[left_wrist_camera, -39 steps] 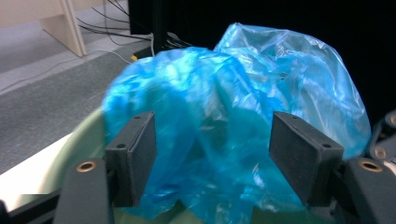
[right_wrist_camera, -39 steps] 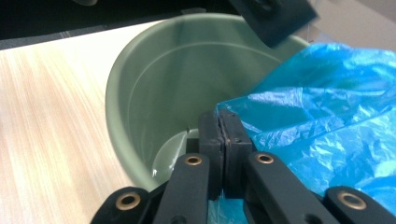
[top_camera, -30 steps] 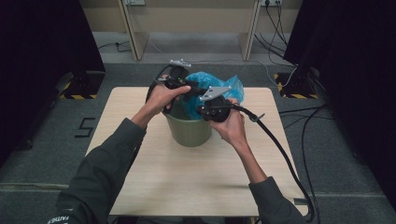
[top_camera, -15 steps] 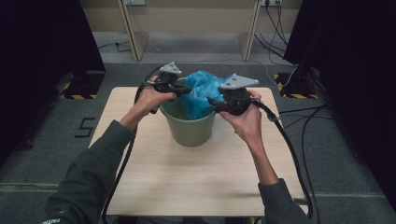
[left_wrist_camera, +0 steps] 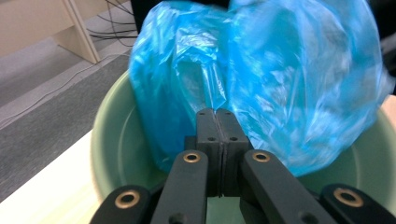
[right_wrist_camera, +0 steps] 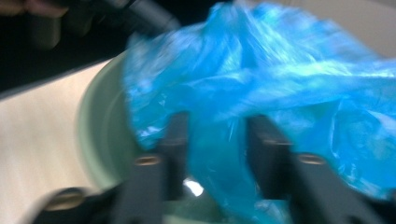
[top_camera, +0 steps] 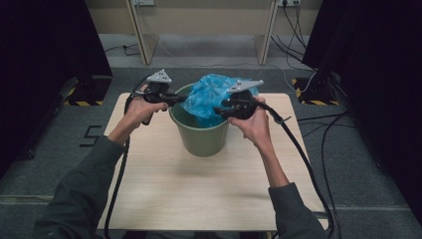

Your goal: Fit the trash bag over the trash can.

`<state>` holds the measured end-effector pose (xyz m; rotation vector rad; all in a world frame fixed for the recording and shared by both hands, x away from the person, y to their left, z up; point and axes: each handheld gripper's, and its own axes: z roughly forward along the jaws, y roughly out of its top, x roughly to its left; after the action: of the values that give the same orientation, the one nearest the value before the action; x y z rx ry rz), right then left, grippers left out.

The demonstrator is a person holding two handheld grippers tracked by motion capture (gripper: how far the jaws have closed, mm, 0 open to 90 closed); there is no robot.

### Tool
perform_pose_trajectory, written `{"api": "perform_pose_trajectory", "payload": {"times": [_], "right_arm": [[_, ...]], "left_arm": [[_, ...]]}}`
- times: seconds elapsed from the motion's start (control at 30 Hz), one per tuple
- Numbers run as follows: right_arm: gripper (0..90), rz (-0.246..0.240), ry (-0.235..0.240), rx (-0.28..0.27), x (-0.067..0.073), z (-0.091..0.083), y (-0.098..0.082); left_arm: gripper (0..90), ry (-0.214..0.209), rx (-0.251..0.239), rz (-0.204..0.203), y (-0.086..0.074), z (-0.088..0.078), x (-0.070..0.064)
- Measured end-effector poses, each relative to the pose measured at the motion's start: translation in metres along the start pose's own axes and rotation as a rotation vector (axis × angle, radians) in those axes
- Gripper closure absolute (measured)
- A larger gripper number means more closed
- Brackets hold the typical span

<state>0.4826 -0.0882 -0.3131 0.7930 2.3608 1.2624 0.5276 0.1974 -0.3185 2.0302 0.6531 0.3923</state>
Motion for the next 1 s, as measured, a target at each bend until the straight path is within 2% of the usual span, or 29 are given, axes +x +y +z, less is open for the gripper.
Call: {"api": "perform_pose_trajectory", "payload": {"times": [0.03,0.07,0.1,0.2,0.23,0.27,0.3,0.33,0.37,0.43,0.5,0.57,0.6,0.63,0.7,0.73,0.77,0.83,0.87,0.9,0.93,0.97,1.0], "right_arm": [[74.0,-0.017,0.006,0.010,0.003,0.002,-0.001],[74.0,-0.017,0.006,0.010,0.003,0.002,-0.001],[82.5,-0.047,0.024,0.020,0.009,0.002,-0.004],[86.7,-0.075,0.023,0.031,0.014,-0.002,-0.006],[88.8,-0.104,0.019,0.039,0.019,-0.008,-0.008],[88.8,-0.104,0.019,0.039,0.019,-0.008,-0.008],[88.8,-0.123,0.031,0.046,0.024,-0.013,-0.011],[88.8,-0.123,0.031,0.046,0.024,-0.013,-0.011],[88.8,-0.141,0.040,0.058,0.033,-0.017,-0.016],[88.8,-0.162,0.055,0.065,0.043,-0.020,-0.022],[88.8,-0.169,0.059,0.071,0.049,-0.020,-0.028],[88.8,-0.166,0.059,0.077,0.051,-0.020,-0.032],[88.8,-0.166,0.059,0.077,0.051,-0.020,-0.032],[88.8,-0.161,0.063,0.077,0.052,-0.020,-0.036],[88.8,-0.156,0.064,0.079,0.052,-0.019,-0.039],[88.8,-0.156,0.064,0.079,0.052,-0.019,-0.039],[88.4,-0.162,0.065,0.075,0.051,-0.020,-0.040],[86.3,-0.164,0.065,0.072,0.051,-0.022,-0.043],[86.3,-0.164,0.065,0.072,0.051,-0.022,-0.043],[84.1,-0.162,0.063,0.070,0.051,-0.023,-0.045],[79.2,-0.153,0.058,0.071,0.051,-0.025,-0.047],[74.1,-0.141,0.048,0.070,0.051,-0.027,-0.049],[66.9,-0.112,0.007,0.061,0.048,-0.036,-0.053]], "left_arm": [[89.2,0.008,0.000,-0.003,-0.005,-0.006,0.004],[89.1,0.008,0.000,-0.003,-0.005,-0.006,0.004],[88.9,0.009,0.003,-0.006,-0.011,-0.010,0.007],[88.2,0.005,0.011,-0.004,-0.015,-0.014,0.009],[85.5,-0.002,0.016,-0.006,-0.017,-0.017,0.010],[82.1,-0.002,0.016,-0.006,-0.017,-0.017,0.010],[74.3,-0.004,-0.013,-0.032,-0.016,-0.019,0.010],[67.5,-0.004,-0.013,-0.032,-0.016,-0.019,0.010],[63.0,-0.017,-0.044,-0.048,-0.010,-0.020,0.008],[54.3,-0.017,-0.071,-0.062,0.000,-0.018,0.006],[44.5,-0.016,-0.094,-0.088,0.011,-0.014,0.002],[38.6,-0.010,-0.107,-0.086,0.023,-0.006,-0.004],[34.0,-0.010,-0.107,-0.086,0.023,-0.006,-0.004],[29.7,-0.012,-0.110,-0.096,0.033,0.005,-0.009],[25.2,-0.020,-0.099,-0.105,0.037,0.011,-0.011],[25.2,-0.024,-0.072,-0.110,0.040,0.018,-0.012],[23.8,-0.027,-0.020,-0.113,0.043,0.033,-0.012],[27.3,-0.028,0.027,-0.134,0.041,0.046,-0.009],[38.6,-0.028,0.027,-0.134,0.041,0.046,-0.009],[38.6,-0.025,0.044,-0.119,0.039,0.051,-0.008],[55.2,-0.021,0.046,-0.107,0.037,0.053,-0.008],[63.6,-0.026,0.038,-0.102,0.036,0.054,-0.007],[74.9,-0.027,0.007,-0.081,0.033,0.050,-0.006]]}}
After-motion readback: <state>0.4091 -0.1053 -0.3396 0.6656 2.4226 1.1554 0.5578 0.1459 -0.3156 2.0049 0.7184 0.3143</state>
